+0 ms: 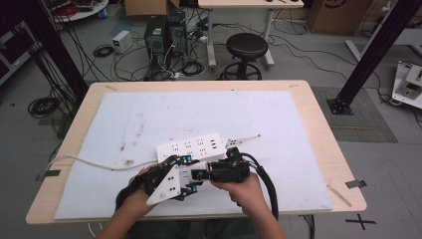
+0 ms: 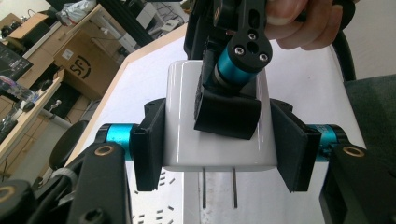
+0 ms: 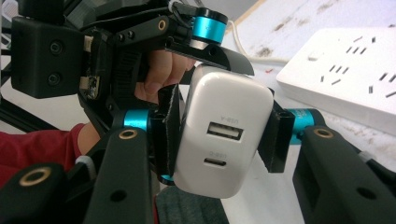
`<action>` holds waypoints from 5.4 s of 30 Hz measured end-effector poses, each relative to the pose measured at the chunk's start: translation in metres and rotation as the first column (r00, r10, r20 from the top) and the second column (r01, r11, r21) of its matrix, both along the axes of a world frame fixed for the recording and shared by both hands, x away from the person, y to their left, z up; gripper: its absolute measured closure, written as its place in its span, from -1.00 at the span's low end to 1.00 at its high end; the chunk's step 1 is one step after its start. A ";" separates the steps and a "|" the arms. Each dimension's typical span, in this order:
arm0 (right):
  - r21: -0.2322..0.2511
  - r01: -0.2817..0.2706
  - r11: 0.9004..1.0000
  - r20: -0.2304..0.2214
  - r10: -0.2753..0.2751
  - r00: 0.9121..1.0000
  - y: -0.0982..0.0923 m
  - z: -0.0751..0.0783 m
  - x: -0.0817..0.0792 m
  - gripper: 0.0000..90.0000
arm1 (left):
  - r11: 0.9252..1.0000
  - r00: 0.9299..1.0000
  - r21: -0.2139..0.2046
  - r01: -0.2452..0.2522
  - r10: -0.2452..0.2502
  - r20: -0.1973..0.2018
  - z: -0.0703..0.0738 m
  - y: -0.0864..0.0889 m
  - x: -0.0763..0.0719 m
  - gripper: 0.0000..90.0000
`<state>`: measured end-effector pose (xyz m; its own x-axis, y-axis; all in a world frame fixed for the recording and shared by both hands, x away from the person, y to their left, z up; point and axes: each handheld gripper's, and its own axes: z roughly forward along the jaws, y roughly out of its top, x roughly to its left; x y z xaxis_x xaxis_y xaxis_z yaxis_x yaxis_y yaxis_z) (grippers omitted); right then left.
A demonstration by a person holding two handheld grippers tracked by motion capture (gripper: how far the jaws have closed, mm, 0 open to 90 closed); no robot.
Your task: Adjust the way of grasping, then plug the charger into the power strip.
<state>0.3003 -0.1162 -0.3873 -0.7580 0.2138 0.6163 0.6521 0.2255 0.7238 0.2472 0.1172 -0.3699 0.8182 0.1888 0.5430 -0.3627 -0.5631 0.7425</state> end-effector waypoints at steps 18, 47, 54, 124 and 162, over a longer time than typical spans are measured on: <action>-0.058 0.108 0.992 0.089 -0.102 0.991 -0.026 0.018 0.010 0.41 | 0.994 0.994 -0.056 -0.096 0.092 -0.063 0.005 0.014 0.010 -0.54; -0.222 0.289 0.931 0.328 -0.208 0.922 -0.091 0.059 0.024 0.41 | 0.945 0.892 -0.001 -0.328 0.310 -0.330 0.044 0.110 0.084 -0.56; -0.228 0.301 0.926 0.329 -0.218 0.919 -0.095 0.060 0.030 0.41 | 0.939 0.875 0.018 -0.343 0.326 -0.358 0.041 0.118 0.092 -0.55; -0.890 -0.253 0.380 0.143 0.757 0.637 0.088 0.032 0.162 0.41 | 0.891 0.812 0.113 -0.439 0.448 -0.374 0.023 0.158 0.083 -0.56; -0.929 -0.256 0.266 0.066 0.803 0.593 0.109 0.019 0.160 0.41 | 0.898 0.817 0.140 -0.416 0.437 -0.377 0.021 0.142 0.088 -0.55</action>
<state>0.4607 -0.0077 -0.3679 -0.9746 -0.2225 -0.0253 -0.2239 0.9698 0.0965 0.3349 0.2591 -0.3490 0.8069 0.5501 0.2151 0.2351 -0.6332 0.7374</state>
